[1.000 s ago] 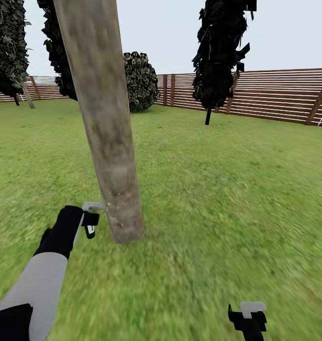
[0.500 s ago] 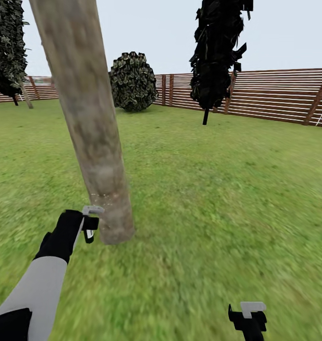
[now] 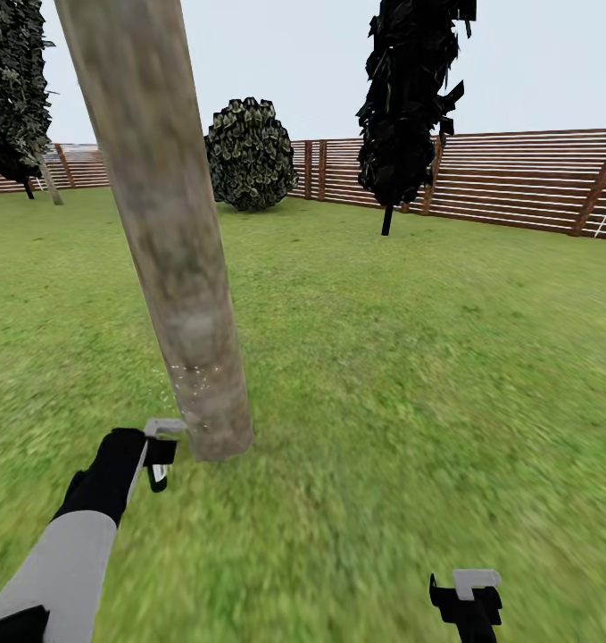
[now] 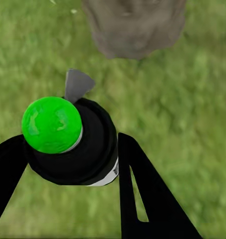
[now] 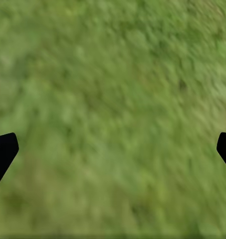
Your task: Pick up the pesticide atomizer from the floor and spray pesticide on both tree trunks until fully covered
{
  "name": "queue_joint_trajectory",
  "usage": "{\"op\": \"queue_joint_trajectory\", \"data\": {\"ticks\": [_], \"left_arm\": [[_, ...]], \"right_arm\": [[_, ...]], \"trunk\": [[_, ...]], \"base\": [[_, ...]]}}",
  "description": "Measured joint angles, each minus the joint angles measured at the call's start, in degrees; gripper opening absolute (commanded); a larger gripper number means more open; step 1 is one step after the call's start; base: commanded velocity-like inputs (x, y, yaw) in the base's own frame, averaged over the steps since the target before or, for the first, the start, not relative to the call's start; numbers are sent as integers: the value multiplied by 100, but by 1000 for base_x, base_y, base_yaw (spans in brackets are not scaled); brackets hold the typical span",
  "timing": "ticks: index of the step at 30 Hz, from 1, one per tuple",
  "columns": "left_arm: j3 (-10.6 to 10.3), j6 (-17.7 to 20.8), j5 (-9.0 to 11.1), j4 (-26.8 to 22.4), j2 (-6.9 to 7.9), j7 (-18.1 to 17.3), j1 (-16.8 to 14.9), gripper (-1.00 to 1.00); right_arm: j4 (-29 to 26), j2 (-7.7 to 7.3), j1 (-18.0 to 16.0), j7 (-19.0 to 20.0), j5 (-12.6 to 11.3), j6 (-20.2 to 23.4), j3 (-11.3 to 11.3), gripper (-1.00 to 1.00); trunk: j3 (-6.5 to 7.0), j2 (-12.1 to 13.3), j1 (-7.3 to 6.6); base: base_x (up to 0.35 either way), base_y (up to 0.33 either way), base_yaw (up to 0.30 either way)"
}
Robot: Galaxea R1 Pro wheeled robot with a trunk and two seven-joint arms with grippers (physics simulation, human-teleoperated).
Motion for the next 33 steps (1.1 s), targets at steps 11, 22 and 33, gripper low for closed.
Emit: {"op": "queue_joint_trajectory", "data": {"ticks": [11,22,33], "left_arm": [[73,-11,69,61,-58,36,107,-100],[66,-90,40,88,-351,54,116,-100],[90,-93,16,134,-272,49,239,-100]], "right_arm": [[0,9,0,-3,-1,0,-1,100],[-3,7,0,-11,0,-2,0,100],[5,9,-2,-12,-9,-1,1,100]], "trunk": [[0,0,0],[0,0,-1],[0,0,0]], "base": [[1,-2,58],[117,-221,25],[-26,-278,114]]}}
